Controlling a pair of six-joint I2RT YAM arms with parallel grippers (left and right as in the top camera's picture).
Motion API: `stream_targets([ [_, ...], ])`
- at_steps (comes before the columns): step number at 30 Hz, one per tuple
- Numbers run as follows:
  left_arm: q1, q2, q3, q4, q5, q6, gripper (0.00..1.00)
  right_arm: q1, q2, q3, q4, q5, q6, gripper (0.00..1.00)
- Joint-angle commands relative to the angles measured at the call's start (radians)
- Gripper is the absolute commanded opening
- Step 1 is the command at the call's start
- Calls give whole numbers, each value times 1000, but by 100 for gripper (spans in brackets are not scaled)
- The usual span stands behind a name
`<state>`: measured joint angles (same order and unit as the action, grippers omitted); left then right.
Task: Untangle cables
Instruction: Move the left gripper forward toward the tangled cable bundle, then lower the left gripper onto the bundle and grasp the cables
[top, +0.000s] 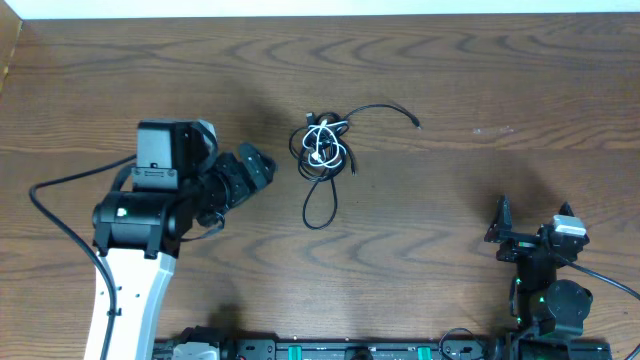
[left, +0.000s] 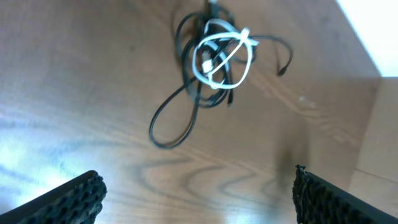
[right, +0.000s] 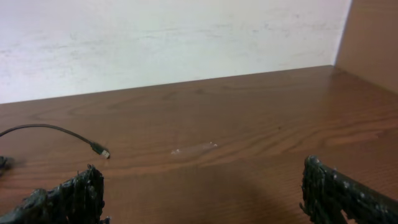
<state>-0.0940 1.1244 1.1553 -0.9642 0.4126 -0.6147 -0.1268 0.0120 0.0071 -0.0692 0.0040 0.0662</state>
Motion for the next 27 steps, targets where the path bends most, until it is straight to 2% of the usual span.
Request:
stream_targets([
  [1,-43,0,23,-40,-96,-62,97,7,-6,-2,-3,5,-12,99],
  [10,-167,18,18,-62,-275,-72,98,7,-6,-2,-3,4,-12,99],
  [15,-195,85,18,-36,-294,-163,98,7,-6,-2,-3,5,-12,99],
  [20,-241,197,18,48,-293,-237,98,7,-6,-2,-3,5,-12,99],
  [27,-314,366,18,232,-298,-237,98,7,-6,-2,-3,4,-12,99],
])
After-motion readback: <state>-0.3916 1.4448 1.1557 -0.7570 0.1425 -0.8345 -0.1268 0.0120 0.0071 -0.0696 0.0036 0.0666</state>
